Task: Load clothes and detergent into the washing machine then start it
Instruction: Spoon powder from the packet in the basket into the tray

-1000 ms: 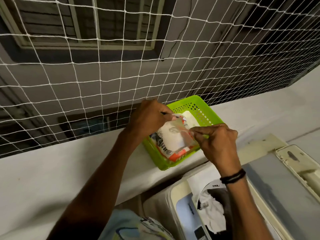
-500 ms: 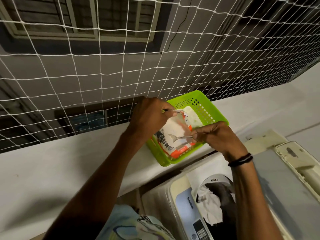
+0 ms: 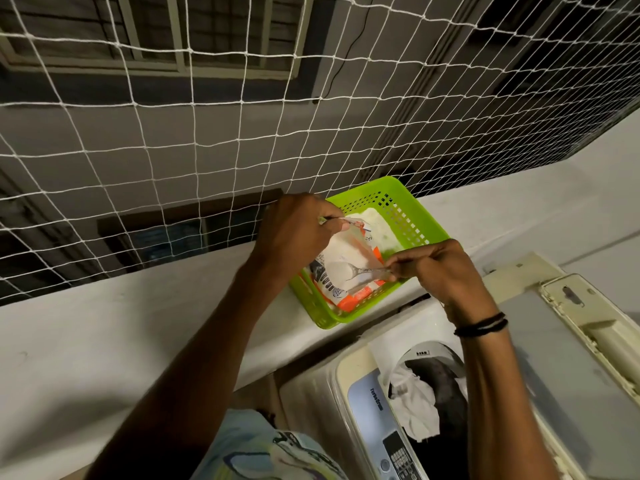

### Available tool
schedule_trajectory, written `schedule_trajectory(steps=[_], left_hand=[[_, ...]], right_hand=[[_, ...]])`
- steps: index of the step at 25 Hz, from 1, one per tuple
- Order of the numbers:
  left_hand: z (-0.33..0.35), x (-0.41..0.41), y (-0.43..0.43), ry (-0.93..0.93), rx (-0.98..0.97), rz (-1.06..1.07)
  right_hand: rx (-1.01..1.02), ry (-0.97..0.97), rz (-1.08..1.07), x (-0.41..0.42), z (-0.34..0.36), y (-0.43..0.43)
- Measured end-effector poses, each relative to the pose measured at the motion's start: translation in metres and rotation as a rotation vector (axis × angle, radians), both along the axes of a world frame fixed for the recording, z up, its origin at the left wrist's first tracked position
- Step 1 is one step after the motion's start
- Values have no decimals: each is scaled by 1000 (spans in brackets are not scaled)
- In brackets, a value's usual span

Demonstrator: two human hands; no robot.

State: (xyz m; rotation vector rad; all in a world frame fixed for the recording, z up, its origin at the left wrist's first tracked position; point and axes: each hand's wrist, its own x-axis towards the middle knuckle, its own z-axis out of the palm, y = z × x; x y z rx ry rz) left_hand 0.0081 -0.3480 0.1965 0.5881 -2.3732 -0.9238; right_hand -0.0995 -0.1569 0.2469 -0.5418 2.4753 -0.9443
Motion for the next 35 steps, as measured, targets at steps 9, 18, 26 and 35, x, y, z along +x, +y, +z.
schedule_trajectory(steps=[9,18,26,35], left_hand=[[0,0,2,5,-28,17],[1,2,5,5,-86,15],[-4,12,17,18,-72,-6],[34,16,88,284,-20,7]], right_hand=[[-213,54,-145,9,0,13],[-338,-288,-234,11,-4,39],[-449,-346,-293,19,-16,63],[-591,-329,-429,18,-14,123]])
